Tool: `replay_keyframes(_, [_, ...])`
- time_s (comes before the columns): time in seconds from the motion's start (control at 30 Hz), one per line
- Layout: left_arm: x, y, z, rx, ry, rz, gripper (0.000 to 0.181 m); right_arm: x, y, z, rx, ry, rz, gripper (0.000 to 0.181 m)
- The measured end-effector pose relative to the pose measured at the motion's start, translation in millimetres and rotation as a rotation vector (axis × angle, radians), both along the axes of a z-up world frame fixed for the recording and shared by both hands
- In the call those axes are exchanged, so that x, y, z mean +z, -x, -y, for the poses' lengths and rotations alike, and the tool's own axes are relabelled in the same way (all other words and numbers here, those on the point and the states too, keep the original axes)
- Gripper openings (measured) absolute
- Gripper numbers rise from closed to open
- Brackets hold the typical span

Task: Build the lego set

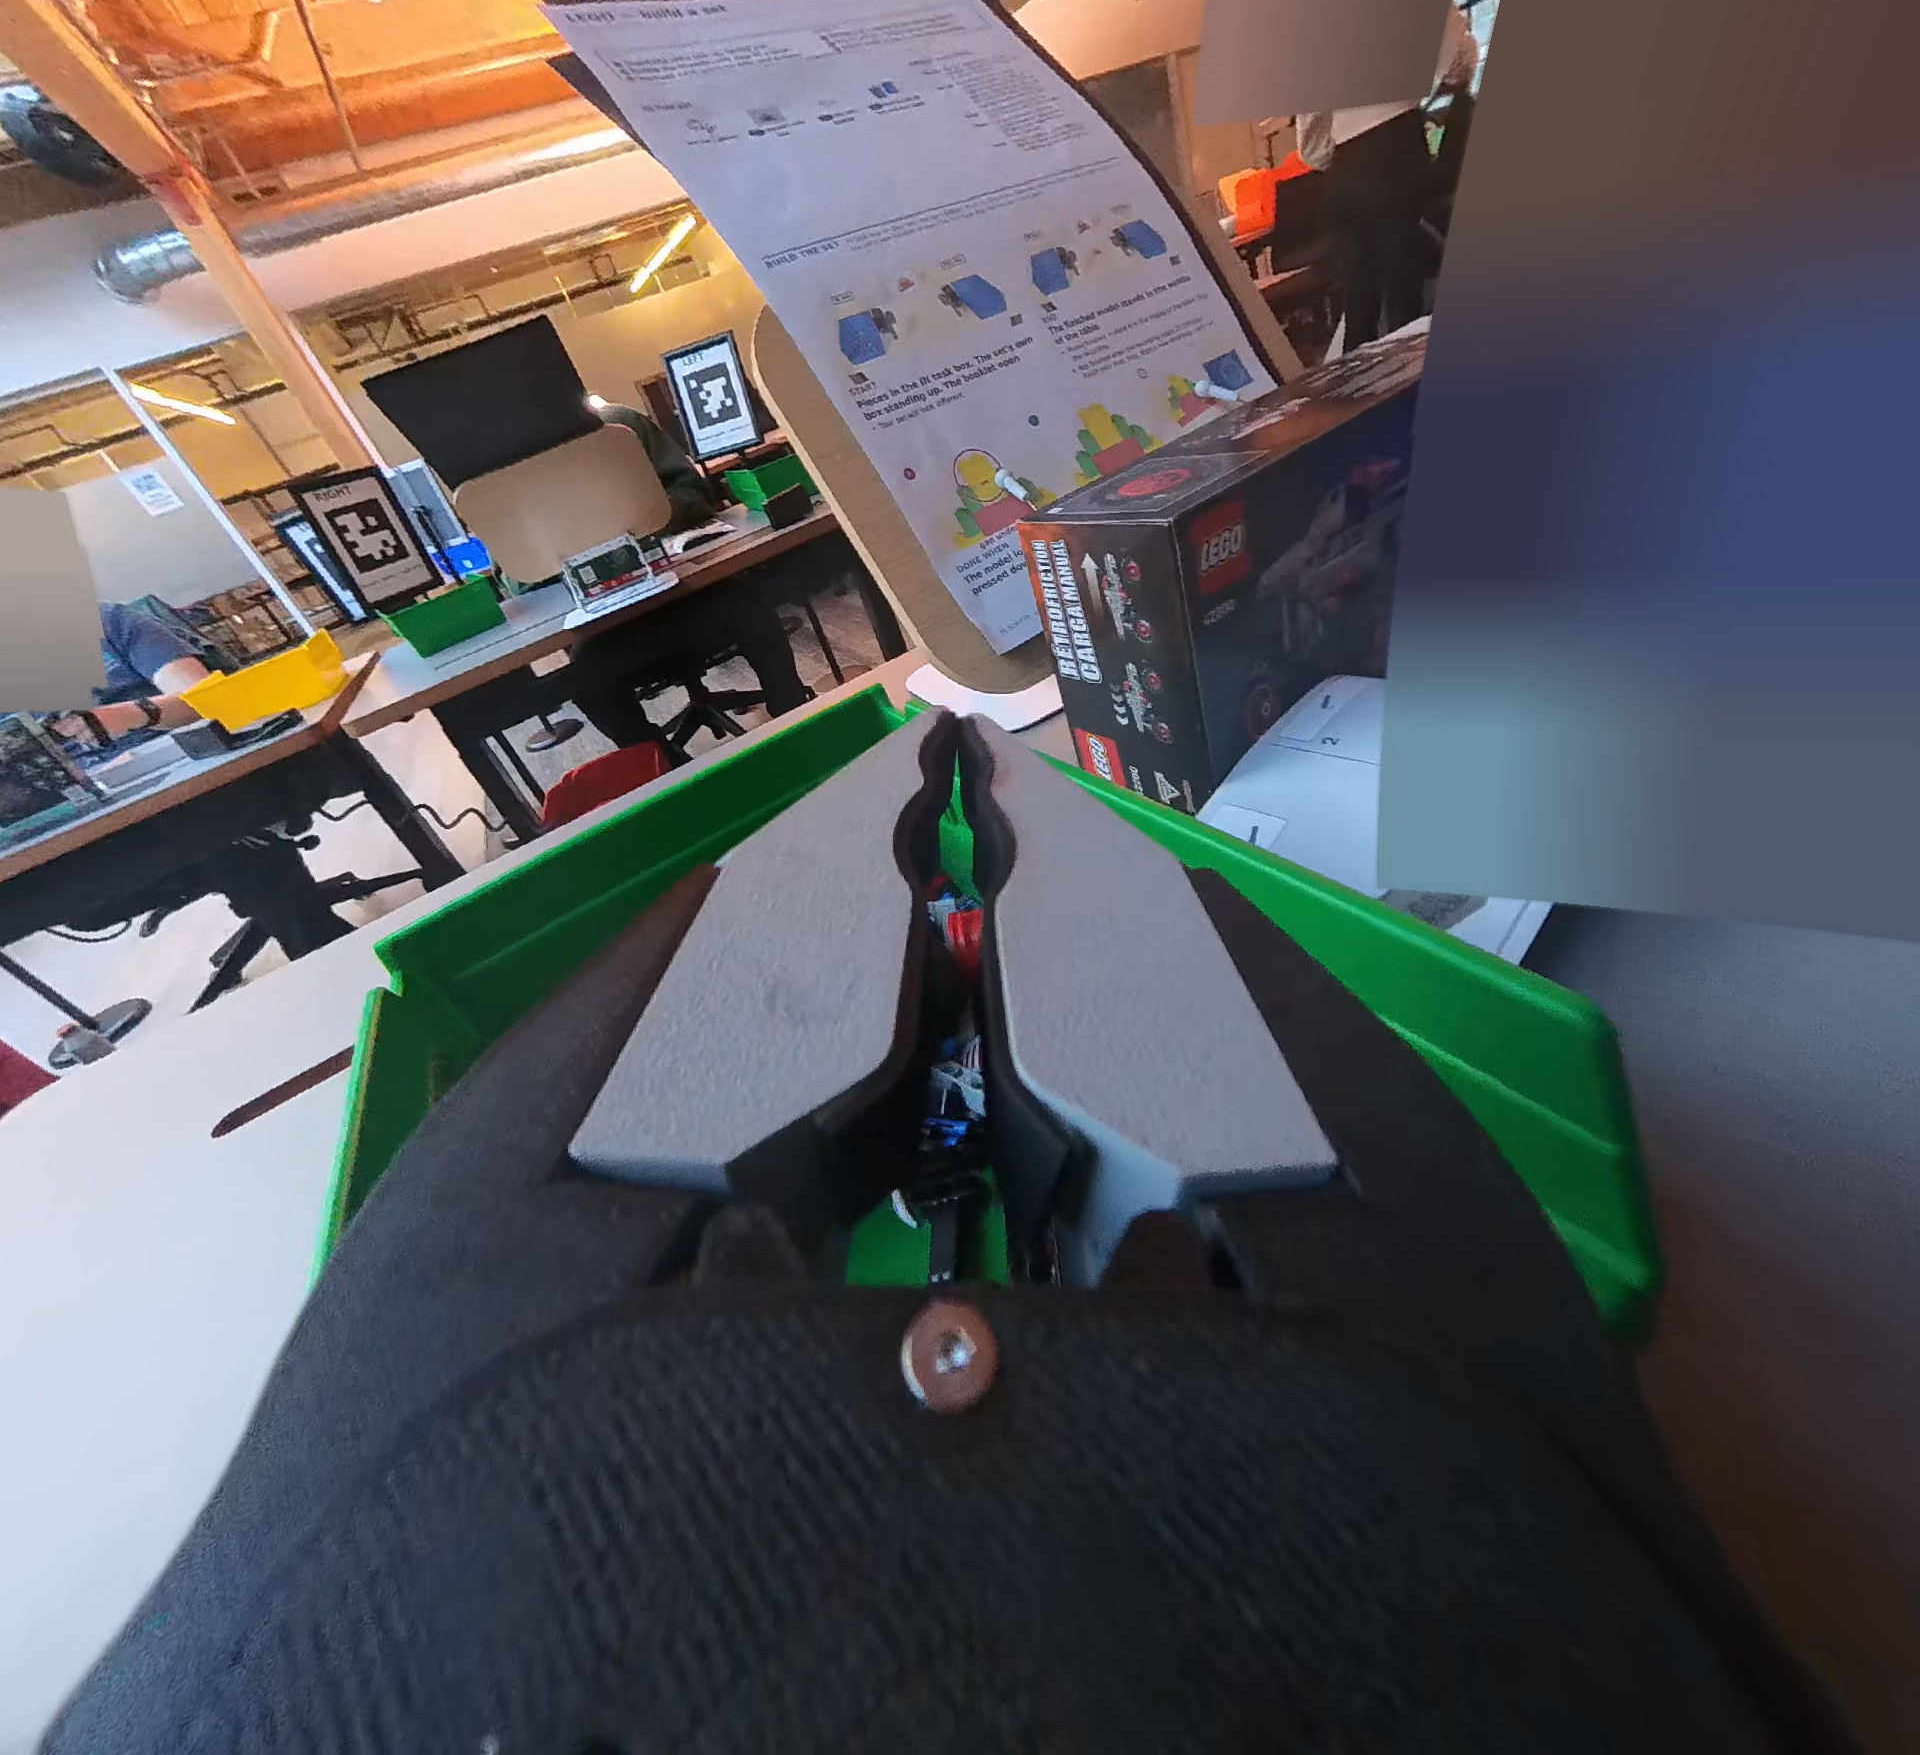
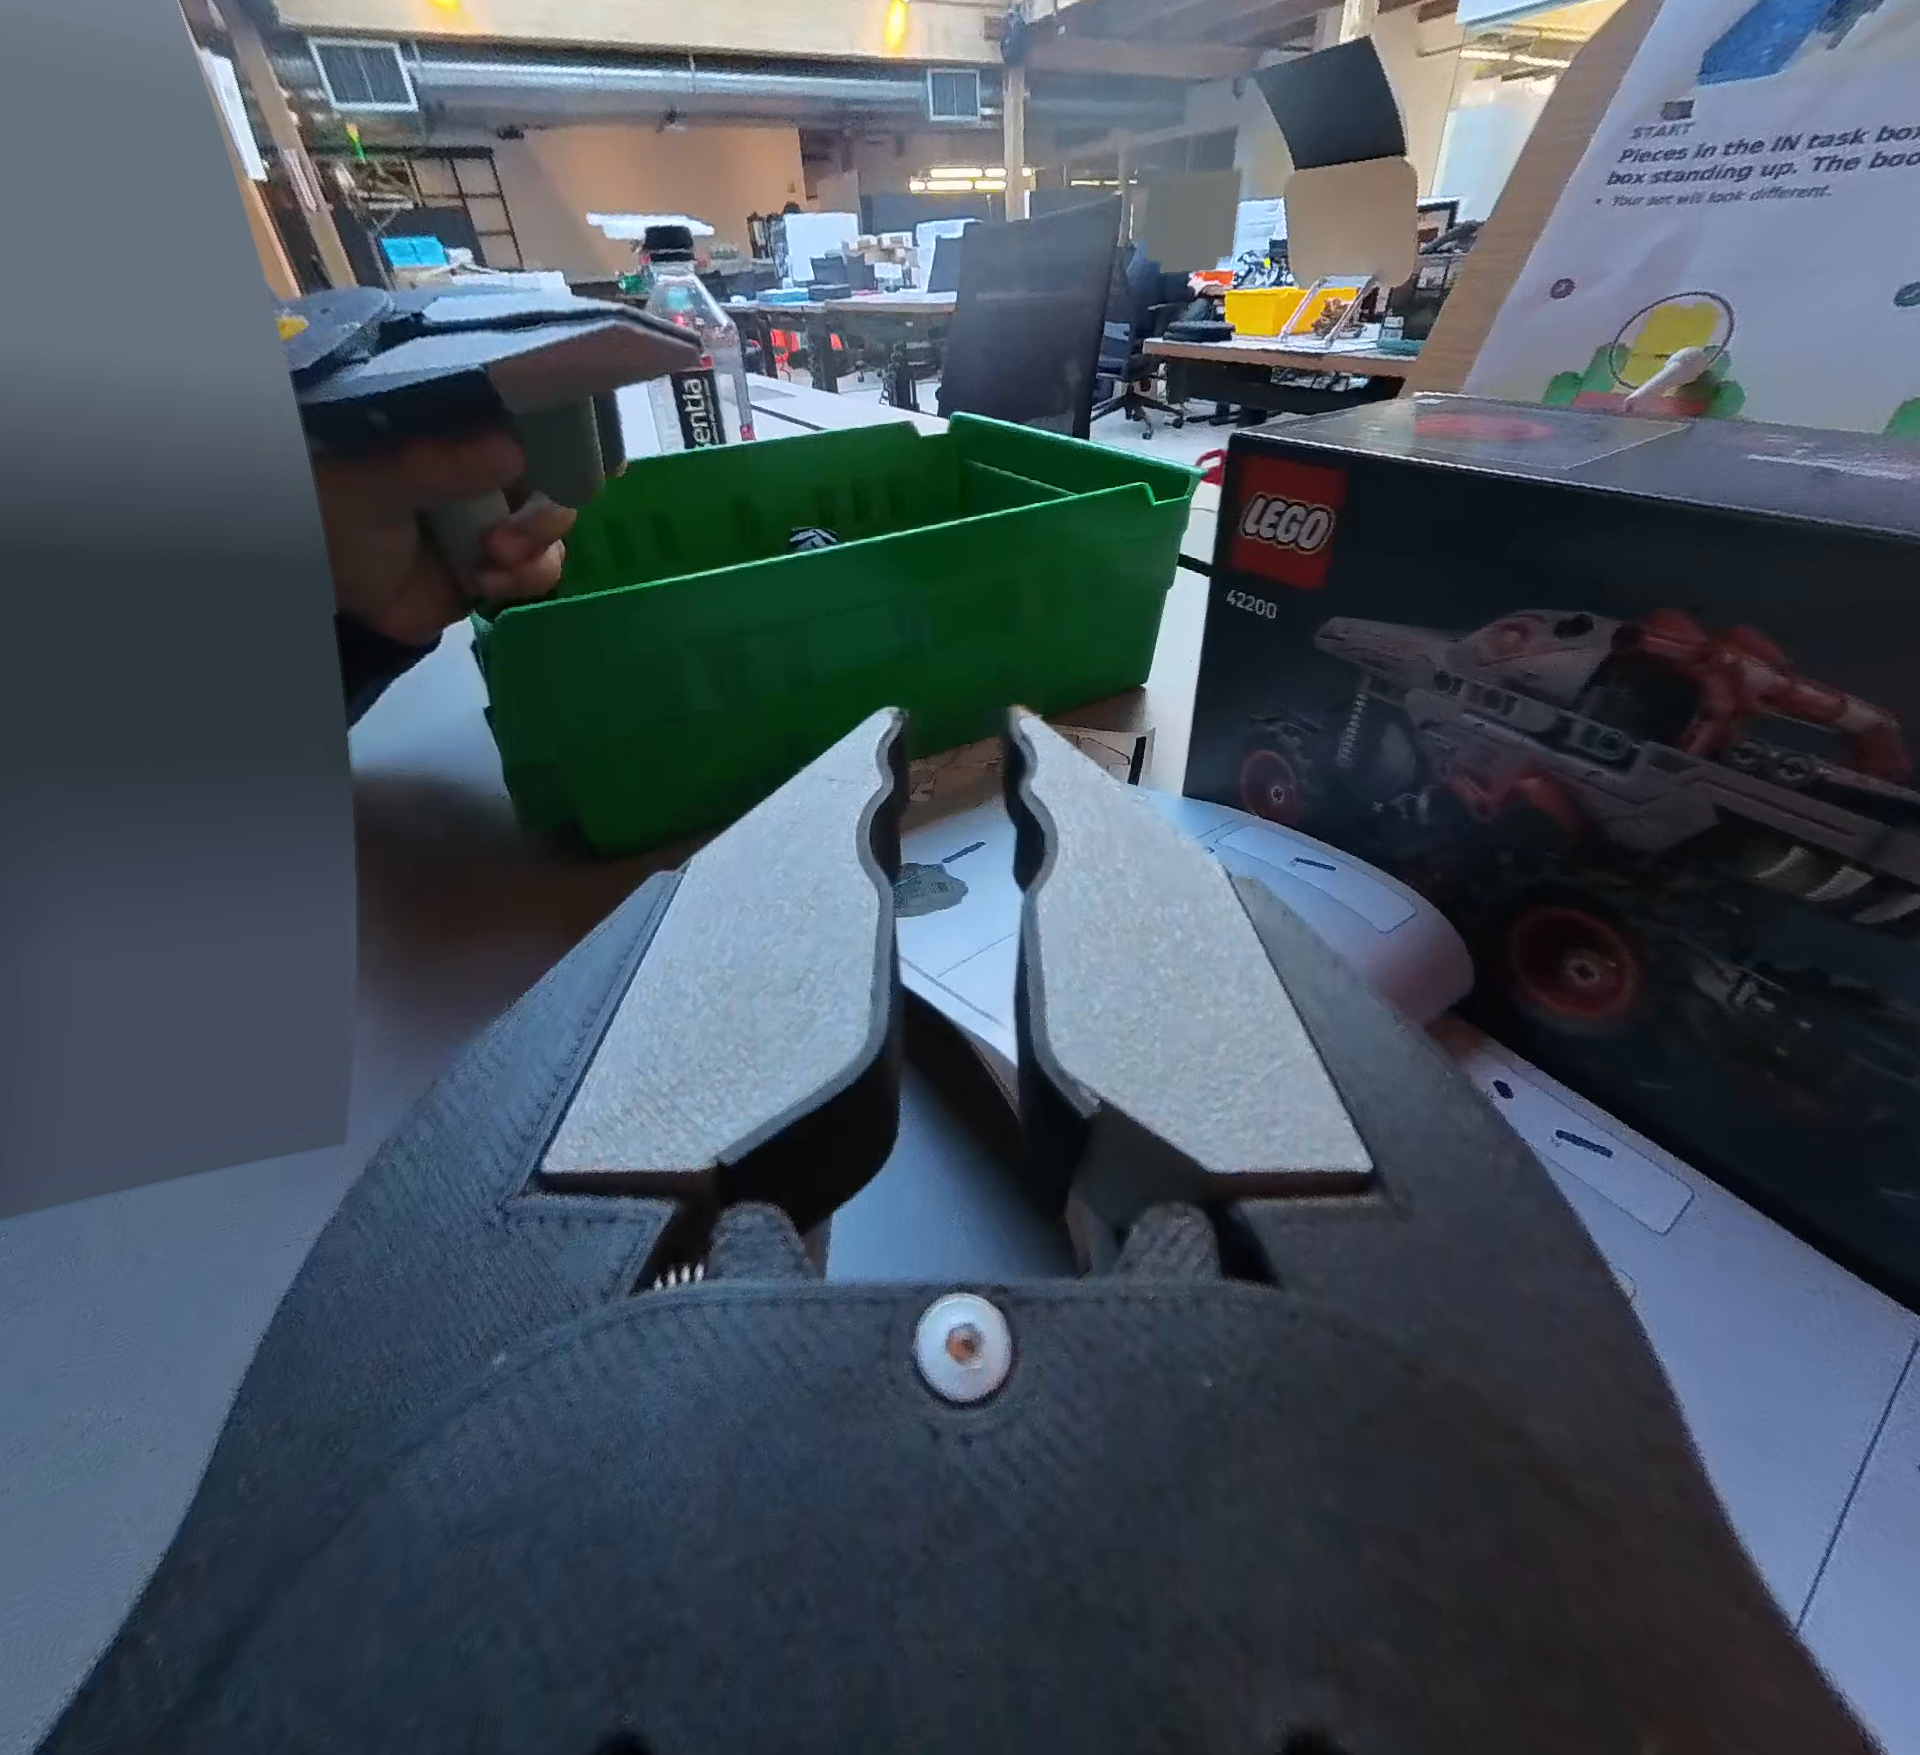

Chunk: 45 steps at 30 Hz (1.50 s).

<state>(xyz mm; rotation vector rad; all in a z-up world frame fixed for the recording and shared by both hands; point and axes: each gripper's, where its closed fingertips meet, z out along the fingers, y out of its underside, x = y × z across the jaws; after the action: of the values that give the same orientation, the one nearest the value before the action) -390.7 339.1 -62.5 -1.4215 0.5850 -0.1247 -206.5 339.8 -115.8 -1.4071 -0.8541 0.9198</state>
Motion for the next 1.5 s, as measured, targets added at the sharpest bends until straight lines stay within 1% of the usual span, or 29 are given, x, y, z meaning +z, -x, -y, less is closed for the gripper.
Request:
replay_keyframes(0.03, [1, 1, -1, 0.008, 0.001, 0.003, 0.000, -2, 1, 0, -0.005, -0.004, 0.015, 0.017])
replay_keyframes(0.17, [-2, 13, -5, 0.069, -0.005, -0.014, 0.000, -5, 6, 5, -0.016, -0.047, 0.069, 0.018])
replay_keyframes(0.27, [-3, 22, -10, 0.091, 0.026, 0.037, 0.000, -5, 9, 10, -0.009, -0.085, 0.090, 0.017])
replay_keyframes(0.47, [6, 27, -1, 0.075, 0.047, 0.071, 0.000, -12, 18, 21, 0.074, -0.037, 0.101, 0.017])
replay_keyframes(0.6, [13, 32, 4, 0.054, 0.063, 0.118, 0.000, -11, 18, 23, 0.099, -0.013, 0.078, 0.017])
replay_keyframes(0.73, [8, 35, 6, 0.046, 0.100, 0.132, 0.000, -10, 16, 31, 0.123, -0.007, 0.068, 0.016])
replay_keyframes(0.87, [-10, 41, -1, 0.090, 0.164, 0.071, 0.000, -10, 17, 36, 0.139, -0.008, 0.071, 0.015])
replay_keyframes(0.9, [-14, 41, -2, 0.087, 0.207, 0.065, 0.000, -10, 16, 36, 0.140, -0.008, 0.070, 0.015])
replay_keyframes(0.97, [-24, 33, 0, 0.038, 0.339, 0.013, 0.000, -9, 14, 36, 0.132, -0.007, 0.069, 0.015])
replay_keyframes(1.07, [-44, 38, 0, 0.041, 0.567, -0.138, 0.000, -8, 9, 38, 0.125, -0.010, 0.067, 0.016])
replay_keyframes(1.13, [-60, 40, 4, 0.018, 0.725, -0.209, 0.000, -7, 7, 39, 0.124, -0.012, 0.061, 0.015])
replay_keyframes(1.17, [-69, 38, 7, -0.003, 0.800, -0.235, 0.016, -7, 7, 39, 0.124, -0.010, 0.061, 0.014])
replay_keyframes(1.2, [-78, 37, 10, -0.015, 0.865, -0.269, 0.024, -8, 8, 38, 0.125, -0.004, 0.065, 0.014])
replay_keyframes(1.23, [-87, 39, 11, -0.009, 0.911, -0.310, 0.024, -10, 8, 38, 0.125, 0.003, 0.072, 0.015])
replay_keyframes(1.27, [-94, 42, 9, 0.009, 0.931, -0.353, 0.023, -10, 8, 37, 0.122, 0.005, 0.074, 0.015])
replay_keyframes(1.33, [-99, 48, -2, 0.072, 0.903, -0.381, 0.022, -9, 5, 36, 0.109, -0.005, 0.071, 0.014])
replay_keyframes(1.5, [-90, 46, -18, 0.073, 0.816, -0.300, 0.022, -8, 4, 36, 0.108, -0.017, 0.071, 0.013])
